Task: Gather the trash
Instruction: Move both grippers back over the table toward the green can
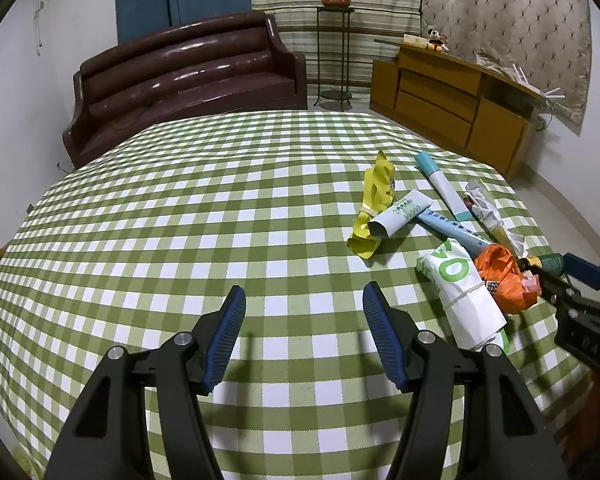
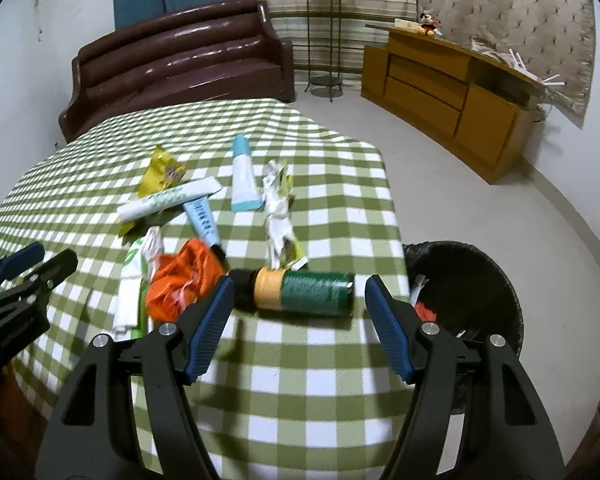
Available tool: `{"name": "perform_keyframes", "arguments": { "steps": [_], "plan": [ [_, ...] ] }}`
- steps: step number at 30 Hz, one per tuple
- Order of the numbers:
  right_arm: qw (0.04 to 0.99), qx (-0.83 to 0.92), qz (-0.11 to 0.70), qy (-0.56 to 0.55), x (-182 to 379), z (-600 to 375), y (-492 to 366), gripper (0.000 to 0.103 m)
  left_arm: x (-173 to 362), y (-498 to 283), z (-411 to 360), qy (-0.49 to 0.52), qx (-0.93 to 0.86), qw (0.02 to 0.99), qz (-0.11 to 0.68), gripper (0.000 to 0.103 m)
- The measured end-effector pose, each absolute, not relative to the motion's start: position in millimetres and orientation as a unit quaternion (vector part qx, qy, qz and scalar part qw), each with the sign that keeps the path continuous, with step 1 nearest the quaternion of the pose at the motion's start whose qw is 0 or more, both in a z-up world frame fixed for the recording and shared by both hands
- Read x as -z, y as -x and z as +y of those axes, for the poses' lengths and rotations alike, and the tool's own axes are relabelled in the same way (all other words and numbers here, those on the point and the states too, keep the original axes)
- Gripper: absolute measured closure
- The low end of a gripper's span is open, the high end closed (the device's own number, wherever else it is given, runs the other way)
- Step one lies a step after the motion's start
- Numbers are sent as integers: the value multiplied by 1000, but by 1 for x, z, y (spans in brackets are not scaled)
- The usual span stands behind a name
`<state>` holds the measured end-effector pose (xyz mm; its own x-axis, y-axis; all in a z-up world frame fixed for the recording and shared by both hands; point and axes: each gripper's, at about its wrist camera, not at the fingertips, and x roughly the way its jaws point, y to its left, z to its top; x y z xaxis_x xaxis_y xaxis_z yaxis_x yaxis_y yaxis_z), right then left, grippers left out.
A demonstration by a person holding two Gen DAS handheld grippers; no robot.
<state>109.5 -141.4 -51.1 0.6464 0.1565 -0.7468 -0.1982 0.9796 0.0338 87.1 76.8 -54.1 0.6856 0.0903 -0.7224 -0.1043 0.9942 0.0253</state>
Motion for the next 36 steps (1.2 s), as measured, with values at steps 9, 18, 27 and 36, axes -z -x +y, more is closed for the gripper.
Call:
{"name": "perform_keyframes", "arguments": {
  "steps": [9,18,27,36],
  "plan": [
    [911,-87,403,23,47,-146,-118,37,57,-85,83,12,-60,917,394,43],
    [903,-107,414,28,51,-143,-127,37,61,-87,86,13,-62,914,401,43],
    [900,-104,423,38,54,-132,-117,37,61,-87,82,13,-61,914,401,43],
    [888,-125,439,51,58,-113,-107,36,63,-85,83,15,-62,913,402,43]
  ]
}}
